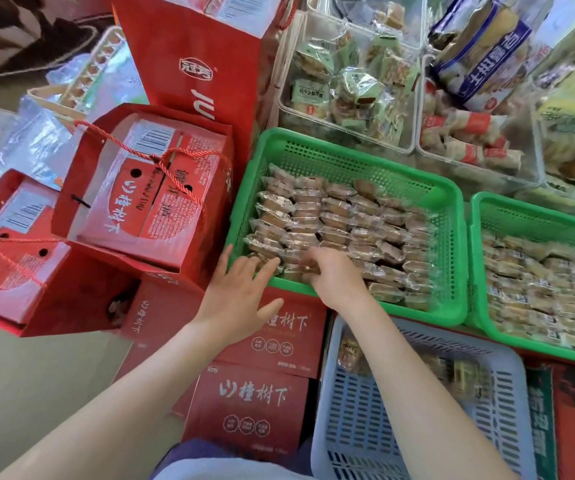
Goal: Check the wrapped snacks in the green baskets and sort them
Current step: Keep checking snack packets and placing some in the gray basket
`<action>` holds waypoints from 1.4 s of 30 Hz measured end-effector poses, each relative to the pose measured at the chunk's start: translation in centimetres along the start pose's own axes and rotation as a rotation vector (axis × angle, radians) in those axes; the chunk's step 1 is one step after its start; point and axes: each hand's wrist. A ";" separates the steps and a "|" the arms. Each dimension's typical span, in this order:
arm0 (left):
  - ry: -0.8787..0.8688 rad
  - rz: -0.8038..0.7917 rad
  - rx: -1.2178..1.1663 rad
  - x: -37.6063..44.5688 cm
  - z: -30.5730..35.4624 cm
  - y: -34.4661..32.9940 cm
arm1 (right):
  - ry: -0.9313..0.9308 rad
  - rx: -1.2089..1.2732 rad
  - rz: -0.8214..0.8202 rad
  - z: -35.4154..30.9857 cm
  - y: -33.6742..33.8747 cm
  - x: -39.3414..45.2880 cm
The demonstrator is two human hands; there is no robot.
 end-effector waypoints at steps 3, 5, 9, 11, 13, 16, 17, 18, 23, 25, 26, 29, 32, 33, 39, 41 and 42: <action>-0.026 0.006 -0.054 0.3 0.5 0.0 | 0.015 0.009 0.035 0.1 -0.7 0.8; -0.060 -0.029 -0.051 0.9 0.8 0.2 | 0.048 -0.069 -0.021 0.1 -0.4 1.4; -0.039 -0.147 -0.066 2.5 1.1 1.4 | 0.031 -0.020 -0.038 0.4 0.7 2.2; -0.015 -0.222 -0.034 3.0 1.1 1.8 | -0.006 0.064 0.085 0.6 0.4 2.3; -0.001 -0.258 -0.016 3.0 1.2 1.9 | -0.016 0.046 0.141 0.8 -0.3 2.4; 0.017 -0.265 -0.016 2.9 1.4 2.0 | -0.001 -0.039 0.148 0.8 -1.0 2.7; 0.020 -0.263 -0.018 2.9 1.4 2.0 | 0.006 -0.068 0.155 0.6 -1.1 2.8; 0.021 -0.263 -0.019 2.9 1.5 2.0 | 0.014 -0.098 0.156 0.6 -1.1 2.9; 0.022 -0.270 -0.016 2.8 1.5 2.1 | 0.044 -0.263 0.140 0.5 -1.3 2.8; 0.022 -0.273 -0.013 2.8 1.4 2.1 | 0.037 -0.260 0.121 0.3 -1.2 2.7; 0.022 -0.278 -0.012 2.8 1.5 2.1 | 0.029 -0.245 0.104 0.2 -1.1 2.5; 0.022 -0.290 -0.012 2.9 1.4 2.2 | 0.028 -0.149 0.065 -0.1 -0.1 2.0; 0.028 -0.297 -0.014 2.9 1.5 2.4 | 0.037 0.068 0.045 -0.3 1.9 1.2; 0.026 -0.301 -0.014 2.9 1.4 2.5 | 0.035 0.143 0.047 -0.2 2.7 0.8; 0.057 -0.252 -0.494 2.1 1.1 4.5 | 0.025 0.440 0.256 -0.2 5.7 -3.9; 0.150 -0.132 -0.931 0.6 1.7 6.0 | -0.028 0.678 0.336 -0.1 5.4 -5.4; 0.193 -0.106 -1.166 -0.2 2.3 6.8 | -0.059 0.801 0.339 -0.2 5.1 -6.2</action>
Point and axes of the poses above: each hand's wrist, its own x-axis towards the middle knuckle, its own y-axis out of the back of the hand, z = x × y, and after that the axes turned 5 degrees about -z, right-handed
